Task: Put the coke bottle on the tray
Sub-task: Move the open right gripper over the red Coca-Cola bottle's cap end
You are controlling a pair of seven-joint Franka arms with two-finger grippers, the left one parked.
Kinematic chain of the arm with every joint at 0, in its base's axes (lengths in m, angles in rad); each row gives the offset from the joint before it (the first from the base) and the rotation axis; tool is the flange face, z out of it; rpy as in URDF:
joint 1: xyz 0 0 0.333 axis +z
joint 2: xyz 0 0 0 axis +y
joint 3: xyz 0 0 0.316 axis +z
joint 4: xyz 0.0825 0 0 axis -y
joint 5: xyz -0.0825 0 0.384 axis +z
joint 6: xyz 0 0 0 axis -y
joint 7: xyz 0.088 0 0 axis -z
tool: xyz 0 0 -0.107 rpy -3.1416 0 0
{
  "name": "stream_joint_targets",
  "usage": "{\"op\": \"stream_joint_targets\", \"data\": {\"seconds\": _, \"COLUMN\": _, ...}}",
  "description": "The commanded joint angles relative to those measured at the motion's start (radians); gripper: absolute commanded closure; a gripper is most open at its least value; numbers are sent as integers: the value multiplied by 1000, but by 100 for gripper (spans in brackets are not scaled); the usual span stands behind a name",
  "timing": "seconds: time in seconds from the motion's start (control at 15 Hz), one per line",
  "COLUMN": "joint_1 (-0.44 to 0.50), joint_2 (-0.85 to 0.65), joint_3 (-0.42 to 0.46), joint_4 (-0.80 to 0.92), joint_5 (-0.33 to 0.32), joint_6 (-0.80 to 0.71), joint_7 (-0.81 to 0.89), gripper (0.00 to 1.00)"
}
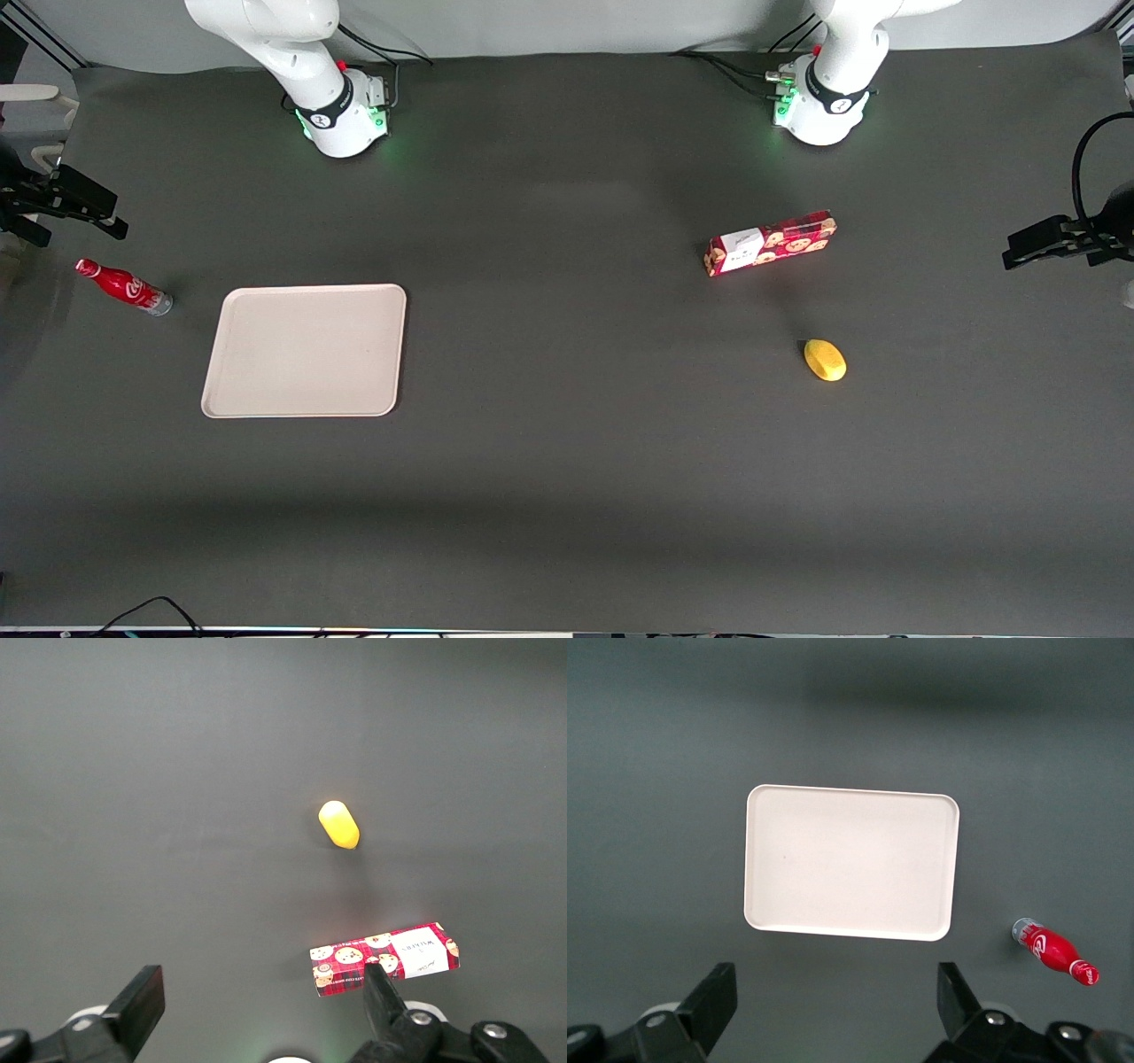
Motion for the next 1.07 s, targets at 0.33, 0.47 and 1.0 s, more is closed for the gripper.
{"op": "stream_joint_targets", "data": {"seconds": 0.33, "joint_1": 4, "joint_2": -5, "joint_3": -12, "joint_4": -14, "joint_5": 3, "joint_6": 9, "joint_7": 21, "gripper": 0}}
{"op": "stream_joint_targets", "data": {"seconds": 0.47, "joint_1": -2, "joint_2": -5, "joint_3": -39, "joint_4": -34, "joint_5": -45, "joint_6": 5, "joint_7": 10, "gripper": 0}}
{"op": "stream_joint_targets", "data": {"seconds": 1.0, "joint_1": -7, "joint_2": -28, "joint_3": -286, "joint_4": -349, "joint_5": -74, "joint_6": 312, "joint_7": -279, "gripper": 0}}
